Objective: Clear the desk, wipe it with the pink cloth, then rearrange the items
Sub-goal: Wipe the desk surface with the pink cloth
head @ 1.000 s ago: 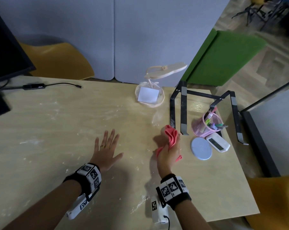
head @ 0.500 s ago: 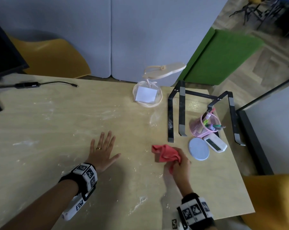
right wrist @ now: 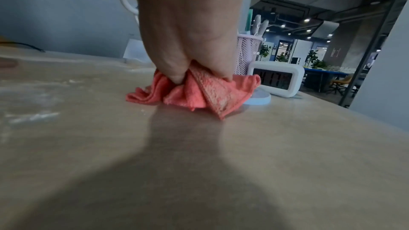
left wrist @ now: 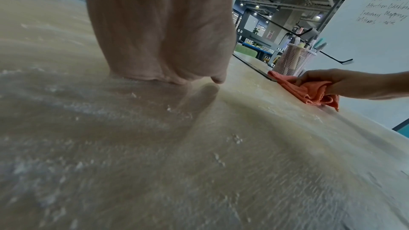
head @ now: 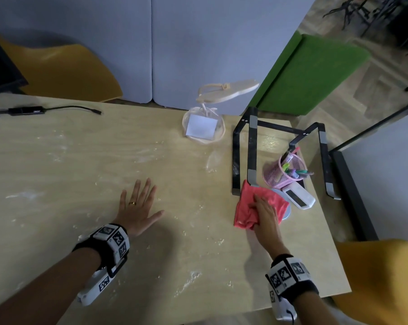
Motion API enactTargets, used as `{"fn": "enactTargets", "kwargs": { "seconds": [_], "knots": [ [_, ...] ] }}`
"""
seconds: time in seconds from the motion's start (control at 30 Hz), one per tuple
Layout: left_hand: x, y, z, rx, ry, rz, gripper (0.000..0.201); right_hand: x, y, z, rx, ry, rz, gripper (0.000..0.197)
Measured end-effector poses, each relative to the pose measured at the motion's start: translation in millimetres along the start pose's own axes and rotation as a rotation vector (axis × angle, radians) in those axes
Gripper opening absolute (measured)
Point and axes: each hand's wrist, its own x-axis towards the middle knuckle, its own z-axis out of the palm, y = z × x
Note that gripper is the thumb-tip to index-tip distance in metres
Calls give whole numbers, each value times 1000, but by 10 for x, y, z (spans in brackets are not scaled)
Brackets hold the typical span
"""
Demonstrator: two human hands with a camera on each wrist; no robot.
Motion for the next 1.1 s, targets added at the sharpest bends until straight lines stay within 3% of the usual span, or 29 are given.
{"fn": "enactTargets", "kwargs": {
  "seconds": [0.2,0.3,0.4,0.57,0.77,0.97,1.1],
  "knots": [
    [27,-17,37,12,23,-12,100,160,-215,-188,-93,-60,69,75],
    [29,-33,38,17,12,-1,103,326,-210,-214,79,-78,86,53],
    [23,-34,32,11,6,-2,100,450,-108,-140,223,-57,110,45],
    [15,-23,34,3,9,-3,92,514,-255,-190,51,-125,98,40],
    [-2,9,9,13,4,-13,93,415,-250,-171,-66,-175,4,59],
    [16,-13,10,19,-13,-14,111,181,-240,-58,-97,-135,-33,82],
    [13,-10,25,12,-6,-16,108,40,-276,71,-66,-82,-23,83]
  ]
}}
